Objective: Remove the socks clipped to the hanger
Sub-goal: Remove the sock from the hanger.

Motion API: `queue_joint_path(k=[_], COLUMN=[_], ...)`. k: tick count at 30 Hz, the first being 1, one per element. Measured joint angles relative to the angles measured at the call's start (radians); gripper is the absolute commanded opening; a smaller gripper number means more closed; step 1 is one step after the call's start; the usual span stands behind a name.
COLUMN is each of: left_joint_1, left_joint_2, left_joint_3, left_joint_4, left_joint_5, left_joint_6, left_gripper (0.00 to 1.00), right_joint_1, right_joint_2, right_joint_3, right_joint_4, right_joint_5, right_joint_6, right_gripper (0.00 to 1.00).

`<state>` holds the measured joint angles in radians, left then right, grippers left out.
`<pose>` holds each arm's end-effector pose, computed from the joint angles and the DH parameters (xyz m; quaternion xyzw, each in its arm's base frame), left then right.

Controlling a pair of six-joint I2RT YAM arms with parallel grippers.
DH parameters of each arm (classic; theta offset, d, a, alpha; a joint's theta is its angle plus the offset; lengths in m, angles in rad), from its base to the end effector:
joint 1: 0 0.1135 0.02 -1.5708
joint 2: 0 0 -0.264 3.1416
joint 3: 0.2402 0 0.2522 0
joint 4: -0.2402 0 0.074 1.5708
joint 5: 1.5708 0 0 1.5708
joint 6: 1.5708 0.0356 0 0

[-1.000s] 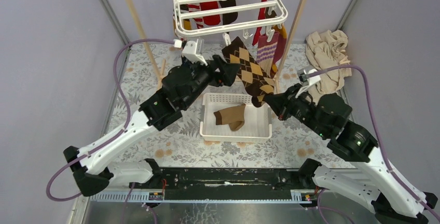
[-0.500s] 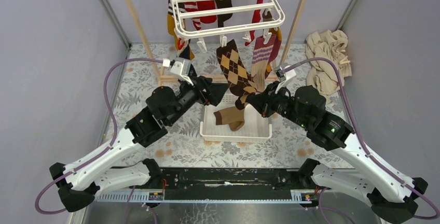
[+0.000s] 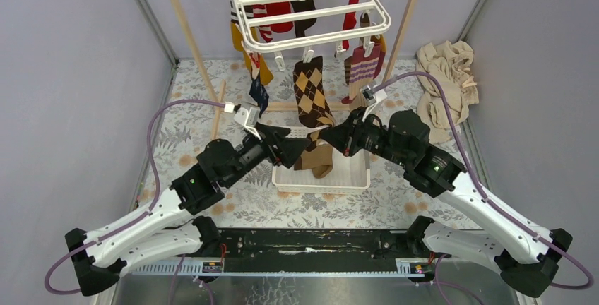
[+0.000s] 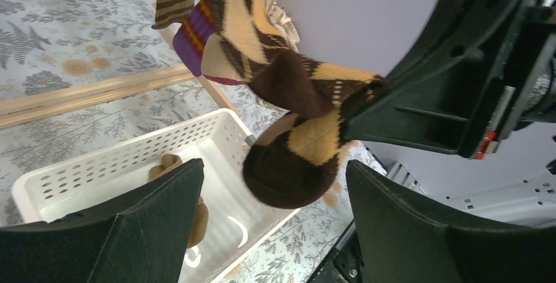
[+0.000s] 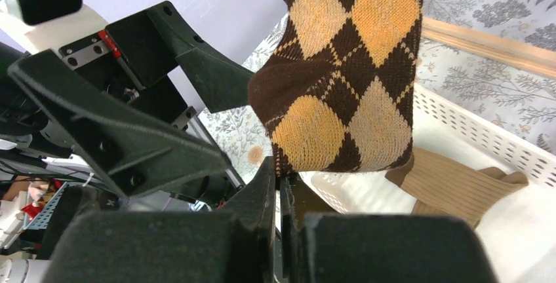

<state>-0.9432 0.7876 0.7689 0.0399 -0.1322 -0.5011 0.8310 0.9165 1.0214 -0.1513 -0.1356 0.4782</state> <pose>0.1148 -0.1503 0.3583 0.1070 0.6914 -0.4366 0.5656 0.1352 0.1553 0.4032 -0.1727 0.7022 0.4583 0.5167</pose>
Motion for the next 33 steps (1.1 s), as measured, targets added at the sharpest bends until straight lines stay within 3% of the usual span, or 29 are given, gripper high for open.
queue_joint_path(k=[12, 20, 33], left_joint_1=[-0.121, -0.212, -0.240], left_joint_2=[0.088, 0.155, 0.215], left_joint_3=[-0.011, -0.007, 0.032], left_joint_4=[0.074, 0.057, 0.026], left_joint_5=[0.012, -0.120, -0.360], left_joint_6=[0.059, 0.117, 0.177], left_gripper=[0.87, 0.82, 0.28], right_joint_1=[0.000, 0.000, 0.000], right_joint_2=[0.087, 0.101, 0.101], right_joint_3=[0.000, 0.002, 0.012], right_joint_4=[0.014, 0.014, 0.006], right_joint_5=[-0.015, -0.016, -0.042], right_joint_6=[0.064, 0.089, 0.105], right_gripper=[0.00, 0.00, 0.04])
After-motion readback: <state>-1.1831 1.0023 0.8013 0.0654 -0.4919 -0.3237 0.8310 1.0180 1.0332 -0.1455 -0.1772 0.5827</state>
